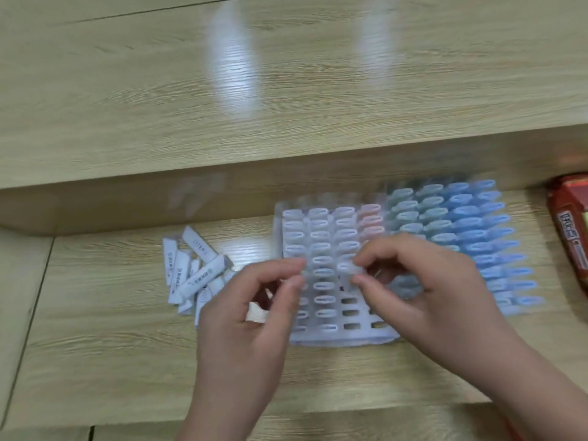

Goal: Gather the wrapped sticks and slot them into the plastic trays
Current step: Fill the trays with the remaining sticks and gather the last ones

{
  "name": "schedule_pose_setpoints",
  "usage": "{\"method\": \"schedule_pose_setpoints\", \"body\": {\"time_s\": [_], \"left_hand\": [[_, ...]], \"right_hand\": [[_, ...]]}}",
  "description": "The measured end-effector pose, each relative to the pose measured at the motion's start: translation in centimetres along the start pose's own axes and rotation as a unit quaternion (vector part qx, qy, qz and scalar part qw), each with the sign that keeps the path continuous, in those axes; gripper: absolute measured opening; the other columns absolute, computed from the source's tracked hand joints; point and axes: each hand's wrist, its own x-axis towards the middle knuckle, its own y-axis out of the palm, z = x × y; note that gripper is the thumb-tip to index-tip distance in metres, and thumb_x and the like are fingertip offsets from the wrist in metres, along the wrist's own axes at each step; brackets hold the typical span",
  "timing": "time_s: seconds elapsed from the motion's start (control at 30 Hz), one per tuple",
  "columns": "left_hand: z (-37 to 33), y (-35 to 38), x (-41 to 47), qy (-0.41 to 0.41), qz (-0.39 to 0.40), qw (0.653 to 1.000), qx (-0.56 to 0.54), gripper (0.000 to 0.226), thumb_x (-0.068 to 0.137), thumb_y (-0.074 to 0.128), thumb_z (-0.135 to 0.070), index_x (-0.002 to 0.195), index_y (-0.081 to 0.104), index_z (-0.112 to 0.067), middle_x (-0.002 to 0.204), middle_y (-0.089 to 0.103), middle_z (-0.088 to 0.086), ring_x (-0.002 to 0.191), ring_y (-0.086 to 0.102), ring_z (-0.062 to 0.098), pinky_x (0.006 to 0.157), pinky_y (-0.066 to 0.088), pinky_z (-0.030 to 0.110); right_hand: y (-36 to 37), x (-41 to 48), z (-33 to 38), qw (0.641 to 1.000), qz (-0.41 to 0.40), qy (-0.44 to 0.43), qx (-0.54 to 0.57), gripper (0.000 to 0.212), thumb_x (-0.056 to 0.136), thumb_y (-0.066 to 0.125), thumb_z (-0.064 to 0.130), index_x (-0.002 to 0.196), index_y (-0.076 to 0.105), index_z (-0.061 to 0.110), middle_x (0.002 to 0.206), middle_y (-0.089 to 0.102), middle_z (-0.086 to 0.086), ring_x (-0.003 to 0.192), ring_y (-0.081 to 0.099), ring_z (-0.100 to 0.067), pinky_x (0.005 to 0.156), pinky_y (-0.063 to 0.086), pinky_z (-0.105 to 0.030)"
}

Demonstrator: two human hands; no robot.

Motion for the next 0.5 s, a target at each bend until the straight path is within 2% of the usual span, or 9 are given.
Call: {"method": "schedule_pose_setpoints", "body": {"time_s": [0.07,0.13,0.2,0.27,0.37,0.5], "left_hand": [[2.1,-1.6,0.4,-0.042,-0.050,0.996,0.064,0.014,0.092,0.067,-0.028,0.097,0.069,-0.041,0.092,0.070,-0.016,0.081,0.064,0.010,0.066,0.045,0.008],[4.6,-3.3,0.9,-0.088,-0.062,0.980,0.167,0.021,0.091,0.068,-0.021,0.102,0.066,-0.039,0.100,0.063,-0.013,0.088,0.061,0.010,0.074,0.044,0.011],[6.6,-4.7,1.2,-0.117,-0.034,0.949,0.292,0.027,0.089,0.070,-0.019,0.115,0.068,-0.024,0.117,0.056,0.004,0.107,0.056,0.026,0.088,0.042,0.030],[8.0,-5.6,1.3,-0.120,-0.003,0.924,0.364,0.033,0.086,0.073,-0.019,0.119,0.070,-0.014,0.122,0.055,0.015,0.112,0.051,0.039,0.091,0.041,0.044],[8.8,-6.0,1.1,-0.106,0.018,0.911,0.398,0.033,0.085,0.075,-0.019,0.117,0.072,-0.012,0.118,0.058,0.017,0.109,0.052,0.042,0.090,0.043,0.049],[8.4,-5.7,1.1,-0.105,0.002,0.920,0.377,0.032,0.085,0.074,-0.018,0.117,0.072,-0.012,0.118,0.057,0.015,0.111,0.051,0.040,0.090,0.041,0.045]], "right_hand": [[-0.2,0.0,-0.3,0.999,-0.019,0.031,0.018,0.023,0.079,0.072,0.025,0.093,0.058,0.036,0.091,0.064,0.016,0.075,0.065,-0.005,0.066,0.051,-0.022],[-0.2,0.2,-0.6,0.999,-0.029,0.043,0.011,0.023,0.079,0.072,0.027,0.092,0.056,0.036,0.092,0.063,0.015,0.074,0.066,-0.005,0.064,0.050,-0.019],[0.0,0.2,-0.8,0.998,-0.031,0.051,-0.003,0.022,0.081,0.073,0.030,0.092,0.056,0.037,0.093,0.063,0.016,0.072,0.065,-0.004,0.062,0.049,-0.018],[0.1,0.3,-1.0,0.998,-0.028,0.053,-0.011,0.025,0.082,0.076,0.029,0.094,0.056,0.039,0.094,0.064,0.016,0.071,0.064,-0.004,0.062,0.050,-0.018],[0.2,0.2,-1.1,0.999,-0.022,0.031,-0.039,0.031,0.082,0.079,0.020,0.097,0.060,0.039,0.089,0.064,0.016,0.069,0.061,-0.004,0.062,0.048,-0.015],[-0.2,-0.1,-1.0,0.998,-0.026,0.020,-0.045,0.020,0.084,0.075,0.025,0.098,0.063,0.034,0.088,0.065,0.017,0.067,0.060,-0.006,0.062,0.048,-0.020]]}}
